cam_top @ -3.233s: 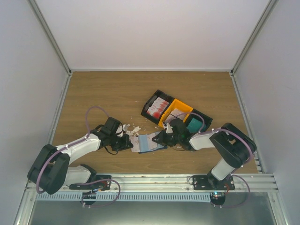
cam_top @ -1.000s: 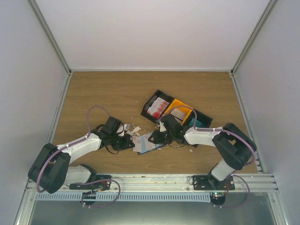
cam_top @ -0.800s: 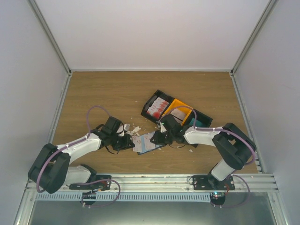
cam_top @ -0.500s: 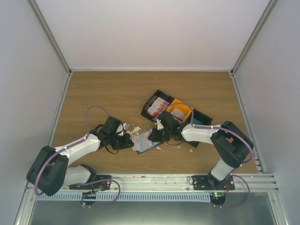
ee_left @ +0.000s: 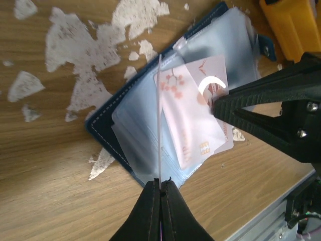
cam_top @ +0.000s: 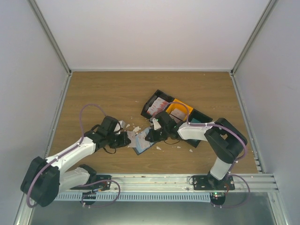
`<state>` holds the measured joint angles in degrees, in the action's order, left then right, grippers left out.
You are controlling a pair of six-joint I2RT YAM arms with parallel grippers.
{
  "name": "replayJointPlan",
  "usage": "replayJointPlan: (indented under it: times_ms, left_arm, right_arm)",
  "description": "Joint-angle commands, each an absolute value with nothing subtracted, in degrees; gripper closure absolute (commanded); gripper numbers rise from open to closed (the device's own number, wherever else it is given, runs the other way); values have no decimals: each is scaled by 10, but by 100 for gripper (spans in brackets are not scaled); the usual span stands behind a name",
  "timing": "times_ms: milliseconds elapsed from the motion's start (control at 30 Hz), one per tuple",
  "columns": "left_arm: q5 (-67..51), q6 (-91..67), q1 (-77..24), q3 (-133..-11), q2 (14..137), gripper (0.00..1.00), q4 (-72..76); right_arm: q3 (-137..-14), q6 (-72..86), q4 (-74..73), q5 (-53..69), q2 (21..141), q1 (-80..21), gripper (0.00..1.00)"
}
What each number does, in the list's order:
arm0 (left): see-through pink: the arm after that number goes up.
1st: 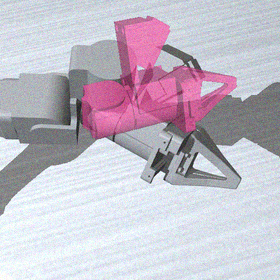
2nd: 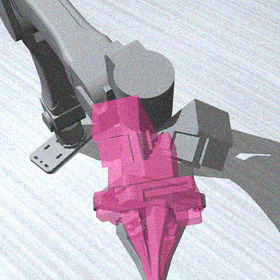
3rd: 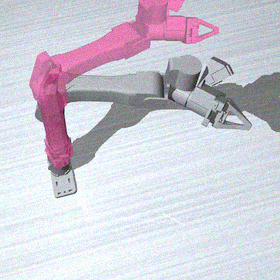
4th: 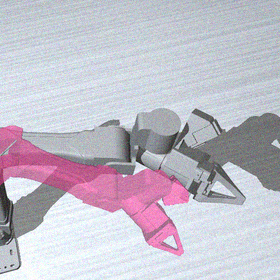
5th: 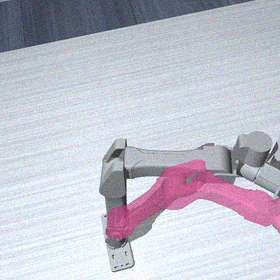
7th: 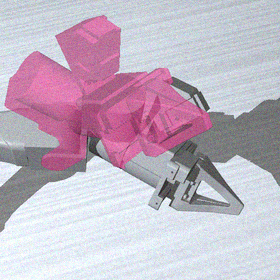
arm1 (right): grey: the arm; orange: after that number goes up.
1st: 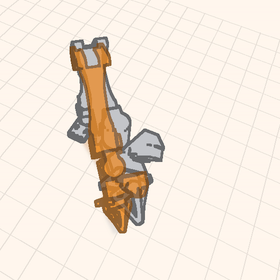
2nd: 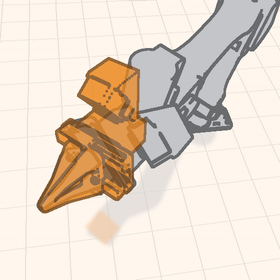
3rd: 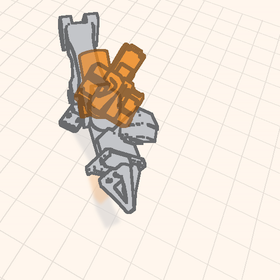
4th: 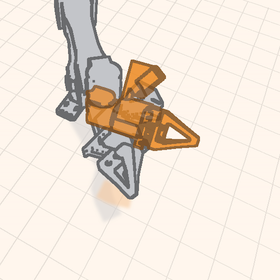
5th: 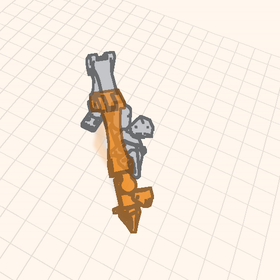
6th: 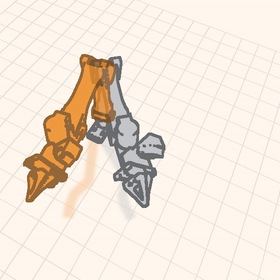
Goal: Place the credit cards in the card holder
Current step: Insert the credit card into the card holder.
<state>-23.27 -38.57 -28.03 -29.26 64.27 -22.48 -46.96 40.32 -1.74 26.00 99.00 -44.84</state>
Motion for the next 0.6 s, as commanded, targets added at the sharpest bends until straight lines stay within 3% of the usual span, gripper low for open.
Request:
replayJointPlan:
  times_ms: [0,567]
  left_arm:
    - [-173,-402,-283,-309,612,100,-271]
    - [-149,-407,-282,-274,640,100,-266]
  right_arm:
    - [-472,356,-87,248,1013,-446,99]
    - [-533,243,-162,356,1074,-420,100]
